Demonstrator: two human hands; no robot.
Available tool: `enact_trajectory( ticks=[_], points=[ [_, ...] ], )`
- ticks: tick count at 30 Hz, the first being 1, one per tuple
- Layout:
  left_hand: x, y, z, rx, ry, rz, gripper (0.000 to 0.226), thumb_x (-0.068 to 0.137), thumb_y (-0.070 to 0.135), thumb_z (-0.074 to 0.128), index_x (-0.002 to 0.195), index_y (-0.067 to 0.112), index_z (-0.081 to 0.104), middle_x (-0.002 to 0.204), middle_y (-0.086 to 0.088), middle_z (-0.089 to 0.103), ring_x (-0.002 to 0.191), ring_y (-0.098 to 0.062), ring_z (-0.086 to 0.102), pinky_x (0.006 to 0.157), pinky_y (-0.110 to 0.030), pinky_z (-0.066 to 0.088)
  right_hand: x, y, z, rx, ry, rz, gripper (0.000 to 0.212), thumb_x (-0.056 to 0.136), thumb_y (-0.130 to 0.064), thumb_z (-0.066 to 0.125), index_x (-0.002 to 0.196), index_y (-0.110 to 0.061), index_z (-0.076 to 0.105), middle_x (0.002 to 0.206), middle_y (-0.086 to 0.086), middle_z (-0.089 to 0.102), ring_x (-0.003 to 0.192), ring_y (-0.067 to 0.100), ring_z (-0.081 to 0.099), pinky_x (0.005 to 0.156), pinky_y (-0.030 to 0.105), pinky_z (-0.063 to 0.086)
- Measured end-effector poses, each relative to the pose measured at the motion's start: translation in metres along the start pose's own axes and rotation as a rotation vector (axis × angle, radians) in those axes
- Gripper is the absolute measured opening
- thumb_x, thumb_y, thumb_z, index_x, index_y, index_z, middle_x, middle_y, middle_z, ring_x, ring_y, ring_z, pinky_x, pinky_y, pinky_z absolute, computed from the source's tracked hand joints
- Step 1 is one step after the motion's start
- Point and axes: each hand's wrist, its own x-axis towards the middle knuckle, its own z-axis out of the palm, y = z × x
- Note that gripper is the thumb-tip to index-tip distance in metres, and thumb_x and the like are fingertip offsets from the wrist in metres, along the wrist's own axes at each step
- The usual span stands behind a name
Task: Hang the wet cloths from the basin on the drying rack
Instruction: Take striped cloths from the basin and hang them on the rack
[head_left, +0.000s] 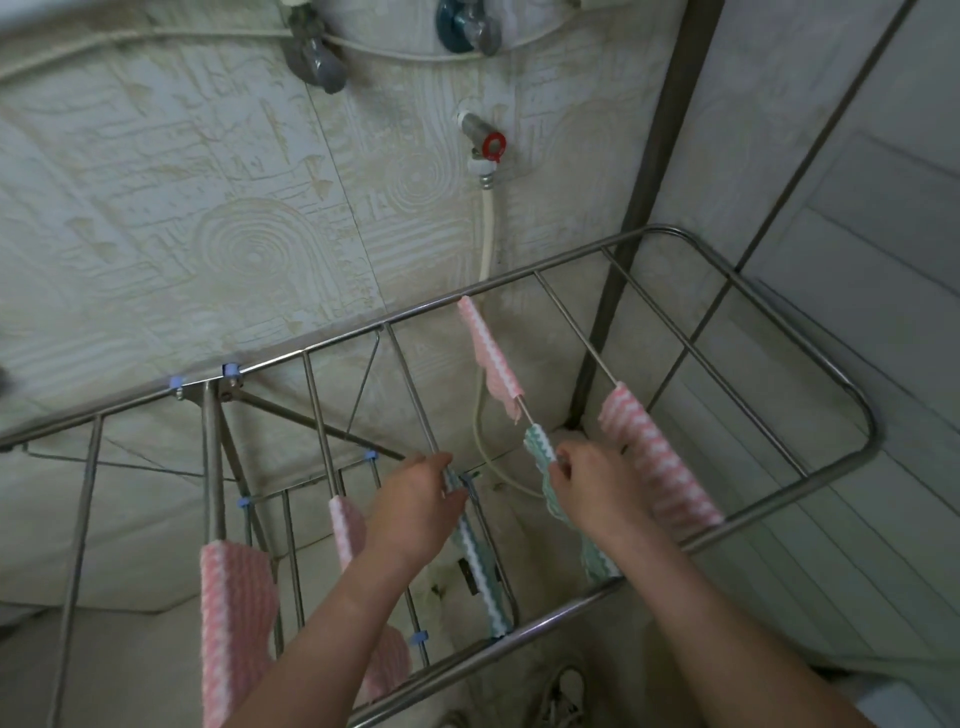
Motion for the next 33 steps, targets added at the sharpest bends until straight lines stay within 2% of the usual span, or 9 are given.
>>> enact_trajectory(
  ticks=[4,7,9,13,16,19,24,29,33],
  points=[
    [-0.005,-0.01,-0.007,-0.065,0.048,0.084,0.05,0.09,0.034,0.058,0.137,0.021,0.046,0.106,-0.006,0.061,0.097,-0.023,0.06,0.074,-0.029,0.044,-0.008,-0.002,-0.005,0.087,0.066,0.016,0.018,0.092,-0.027,0.05,0.1,-0.015,0.06,0.091,0.01,0.065,0.081,0.029,0.062,0.061,0.028,0.036],
    [-0.008,-0.019,-0.02,-0.136,0.035,0.181,0.036,0.091,0.028,0.057,0.127,0.025,0.055,0.096,-0.002,0.065,0.086,-0.019,0.063,0.069,-0.028,0.047,-0.029,-0.012,-0.012,0.185,0.133,0.05,0.014,0.09,-0.021,0.052,0.077,-0.023,0.055,0.071,-0.001,0.057,0.062,0.01,0.048,0.062,0.024,0.029],
    [-0.011,-0.021,-0.028,-0.18,0.037,0.247,0.025,0.092,0.025,0.057,0.115,0.022,0.065,0.089,-0.001,0.07,0.079,-0.018,0.065,0.069,-0.027,0.049,-0.043,-0.02,-0.016,0.237,0.223,0.071,0.036,0.088,-0.016,0.053,0.063,-0.033,0.035,0.059,-0.011,0.038,0.055,-0.003,0.034,0.056,0.02,0.025],
    [-0.019,-0.019,-0.041,-0.234,0.042,0.388,0.016,0.091,0.021,0.059,0.098,0.018,0.073,0.088,-0.002,0.073,0.079,-0.02,0.066,0.065,-0.025,0.043,-0.081,-0.039,-0.021,0.339,0.367,0.142,0.013,0.087,-0.016,0.053,0.077,-0.012,0.06,0.069,0.007,0.06,0.066,0.02,0.056,0.063,0.037,0.046],
    [-0.026,-0.012,-0.044,-0.24,0.034,0.475,0.013,0.088,0.015,0.062,0.094,0.014,0.074,0.087,-0.005,0.073,0.078,-0.024,0.066,0.062,-0.024,0.036,-0.106,-0.043,-0.024,0.382,0.416,0.23,0.016,0.09,-0.015,0.057,0.09,-0.004,0.068,0.082,0.011,0.07,0.078,0.027,0.064,0.076,0.043,0.052],
    [-0.036,-0.004,-0.039,-0.26,-0.043,0.584,0.016,0.084,0.007,0.061,0.093,0.014,0.073,0.089,-0.005,0.072,0.079,-0.024,0.067,0.068,-0.022,0.041,-0.137,-0.045,-0.028,0.429,0.493,0.313,0.015,0.09,-0.02,0.06,0.096,-0.017,0.072,0.082,0.002,0.072,0.077,0.02,0.066,0.077,0.037,0.053],
    [-0.065,0.02,-0.032,-0.339,-0.164,0.774,0.029,0.076,0.016,0.047,0.087,0.016,0.074,0.085,0.003,0.069,0.077,-0.009,0.057,0.067,-0.02,0.044,-0.19,-0.033,-0.026,0.555,0.578,0.423,0.014,0.091,-0.02,0.059,0.085,-0.024,0.07,0.069,-0.007,0.068,0.067,0.015,0.066,0.071,0.036,0.056],
    [-0.113,0.042,-0.019,-0.347,-0.345,0.933,0.027,0.075,0.011,0.047,0.08,0.02,0.072,0.081,0.013,0.066,0.078,-0.005,0.057,0.068,-0.015,0.042,-0.267,-0.025,-0.009,0.664,0.678,0.549,0.017,0.092,-0.019,0.06,0.081,-0.029,0.068,0.065,-0.008,0.066,0.059,0.006,0.059,0.062,0.017,0.047],
    [-0.166,0.055,0.006,-0.252,-0.549,1.054,0.025,0.076,0.011,0.05,0.084,0.023,0.07,0.083,0.011,0.065,0.075,-0.001,0.054,0.067,-0.001,0.034,-0.346,-0.01,0.024,0.654,0.706,0.69,0.014,0.091,-0.02,0.061,0.089,-0.031,0.069,0.072,-0.013,0.066,0.069,0.002,0.062,0.07,0.017,0.049]
  ],
)
